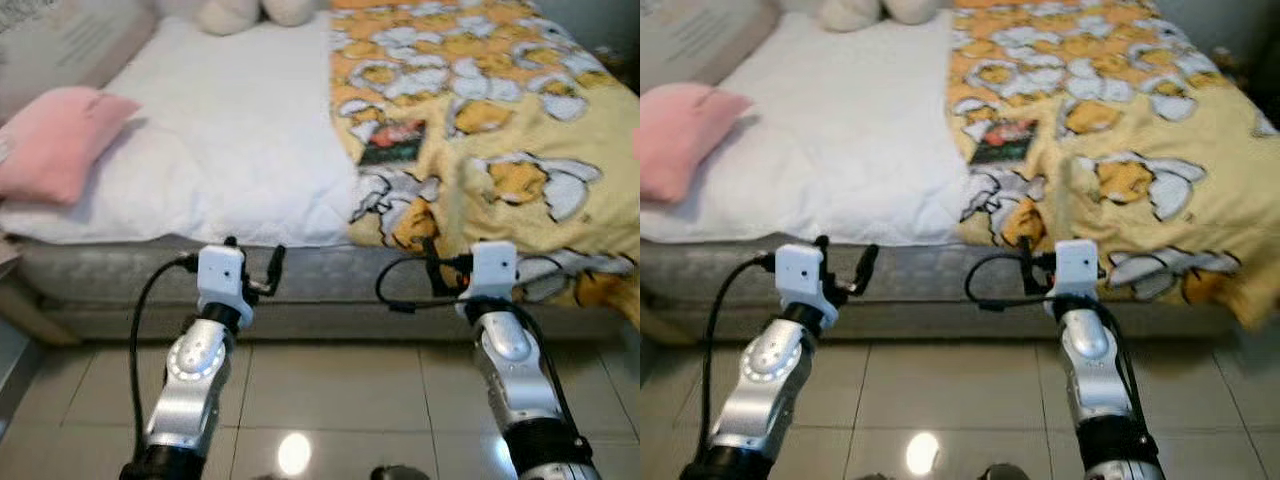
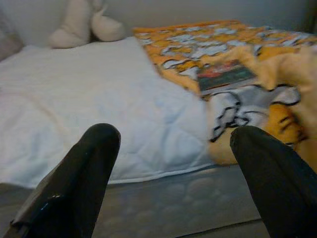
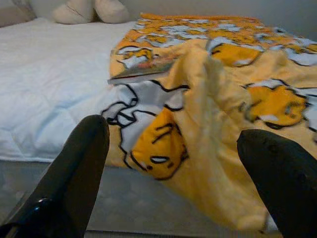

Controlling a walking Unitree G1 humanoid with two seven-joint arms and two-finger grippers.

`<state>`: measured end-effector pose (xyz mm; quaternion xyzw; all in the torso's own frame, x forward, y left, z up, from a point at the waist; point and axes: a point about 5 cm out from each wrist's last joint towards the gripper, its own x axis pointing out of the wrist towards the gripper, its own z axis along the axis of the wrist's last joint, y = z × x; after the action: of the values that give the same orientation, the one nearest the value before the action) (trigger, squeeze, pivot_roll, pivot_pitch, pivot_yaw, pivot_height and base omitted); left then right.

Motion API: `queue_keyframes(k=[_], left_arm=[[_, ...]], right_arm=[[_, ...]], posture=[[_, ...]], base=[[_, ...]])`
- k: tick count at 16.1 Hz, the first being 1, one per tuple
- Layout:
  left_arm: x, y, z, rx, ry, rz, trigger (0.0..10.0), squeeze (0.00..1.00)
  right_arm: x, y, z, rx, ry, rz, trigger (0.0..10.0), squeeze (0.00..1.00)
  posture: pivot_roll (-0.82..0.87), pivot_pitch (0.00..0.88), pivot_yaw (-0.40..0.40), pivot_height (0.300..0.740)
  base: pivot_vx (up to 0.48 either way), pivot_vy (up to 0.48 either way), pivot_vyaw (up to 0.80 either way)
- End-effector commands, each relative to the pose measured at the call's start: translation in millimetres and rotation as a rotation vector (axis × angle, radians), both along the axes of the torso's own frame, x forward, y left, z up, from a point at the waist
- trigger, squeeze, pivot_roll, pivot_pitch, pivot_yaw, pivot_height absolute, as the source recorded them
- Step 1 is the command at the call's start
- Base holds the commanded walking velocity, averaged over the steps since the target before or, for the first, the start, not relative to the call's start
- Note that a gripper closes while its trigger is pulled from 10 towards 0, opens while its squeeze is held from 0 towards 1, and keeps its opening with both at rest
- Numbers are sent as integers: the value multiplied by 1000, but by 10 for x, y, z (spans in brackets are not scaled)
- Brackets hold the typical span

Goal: Clean up the room

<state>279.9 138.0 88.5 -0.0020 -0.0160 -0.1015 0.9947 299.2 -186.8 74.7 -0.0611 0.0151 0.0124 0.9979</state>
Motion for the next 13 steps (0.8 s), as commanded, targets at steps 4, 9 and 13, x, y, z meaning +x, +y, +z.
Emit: queue_keyframes(k=[4,9,13], left_arm=[[39,-4,69,-26,-35,19,10000,0],[63,-48,112,-16,-54,-19,10000,0],[95,-109,142,-7,-66,-38,10000,0]], right_arm=[[58,28,62,-3,-31,14,10000,0],[104,22,94,-7,-45,5,10000,0],[116,44,95,2,-45,5,10000,0]], posture=[[-163,0,94,740],[-160,0,97,740],[-156,0,94,740]], base=[[474,0,0],[475,0,0],[480,0,0]])
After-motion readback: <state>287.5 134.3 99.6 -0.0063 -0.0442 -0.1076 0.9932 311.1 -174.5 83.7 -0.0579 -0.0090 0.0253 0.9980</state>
